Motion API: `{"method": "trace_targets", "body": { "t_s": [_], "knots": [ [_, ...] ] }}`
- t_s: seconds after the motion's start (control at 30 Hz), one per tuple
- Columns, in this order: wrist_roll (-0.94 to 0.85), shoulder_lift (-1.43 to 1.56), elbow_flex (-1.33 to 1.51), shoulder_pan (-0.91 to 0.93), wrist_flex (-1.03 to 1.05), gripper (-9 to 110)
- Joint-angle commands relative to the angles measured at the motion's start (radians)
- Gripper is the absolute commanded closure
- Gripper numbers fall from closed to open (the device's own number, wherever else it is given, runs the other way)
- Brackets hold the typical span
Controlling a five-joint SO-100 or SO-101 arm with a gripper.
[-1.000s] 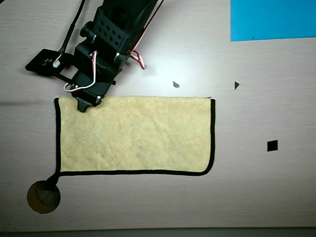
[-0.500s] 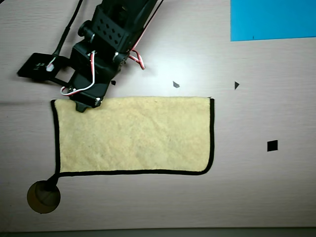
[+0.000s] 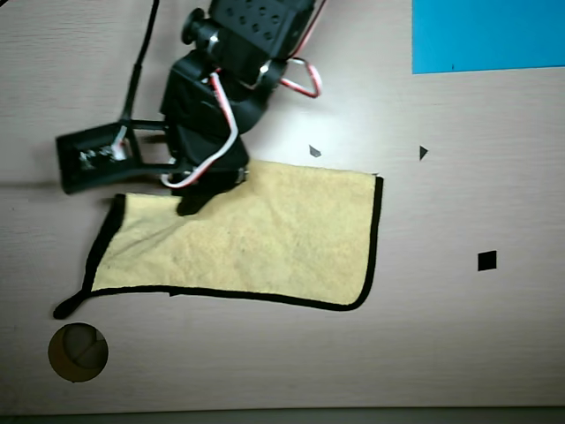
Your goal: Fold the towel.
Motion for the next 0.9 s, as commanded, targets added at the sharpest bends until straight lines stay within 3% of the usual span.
{"method": "trace_targets", "body": {
  "t_s": [0.0, 0.4, 0.87],
  "knots": [
    [-0.084, 0.107, 0.006, -0.06, -0.015, 101],
    [-0.213, 0.224, 0.0, -0.224, 0.121, 101],
    [-0.206, 0.281, 0.054, -0.426, 0.284, 101]
  ]
}}
